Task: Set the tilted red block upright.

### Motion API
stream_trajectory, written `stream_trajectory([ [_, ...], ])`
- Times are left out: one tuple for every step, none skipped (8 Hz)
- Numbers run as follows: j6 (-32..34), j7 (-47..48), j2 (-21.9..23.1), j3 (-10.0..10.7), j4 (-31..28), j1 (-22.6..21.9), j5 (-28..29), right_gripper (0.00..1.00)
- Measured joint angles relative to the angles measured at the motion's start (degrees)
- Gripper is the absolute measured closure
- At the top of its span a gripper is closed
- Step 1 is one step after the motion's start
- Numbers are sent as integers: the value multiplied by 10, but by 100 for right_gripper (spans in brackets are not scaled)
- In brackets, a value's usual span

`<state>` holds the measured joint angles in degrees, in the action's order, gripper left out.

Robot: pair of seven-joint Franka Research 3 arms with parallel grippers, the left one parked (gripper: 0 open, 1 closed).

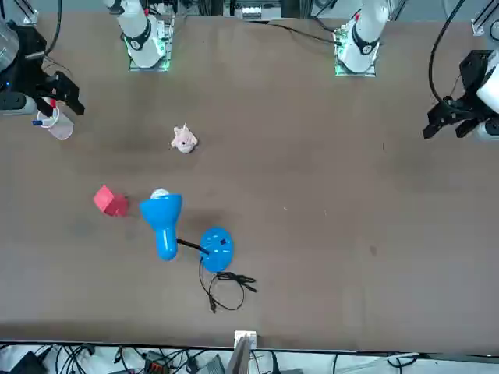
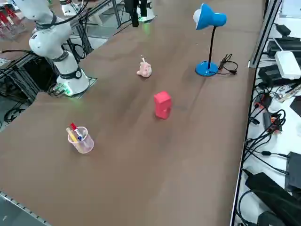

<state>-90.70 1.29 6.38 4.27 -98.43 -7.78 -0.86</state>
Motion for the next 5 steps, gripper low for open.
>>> stream_trajectory([
  [0,0,0,0,0,0,0,0],
  [0,0,0,0,0,0,0,0],
  [0,0,-1,0,0,0,0,0],
  [0,0,-6,0,0,0,0,0],
  [-9,0,-18,0,0,1,0,0],
])
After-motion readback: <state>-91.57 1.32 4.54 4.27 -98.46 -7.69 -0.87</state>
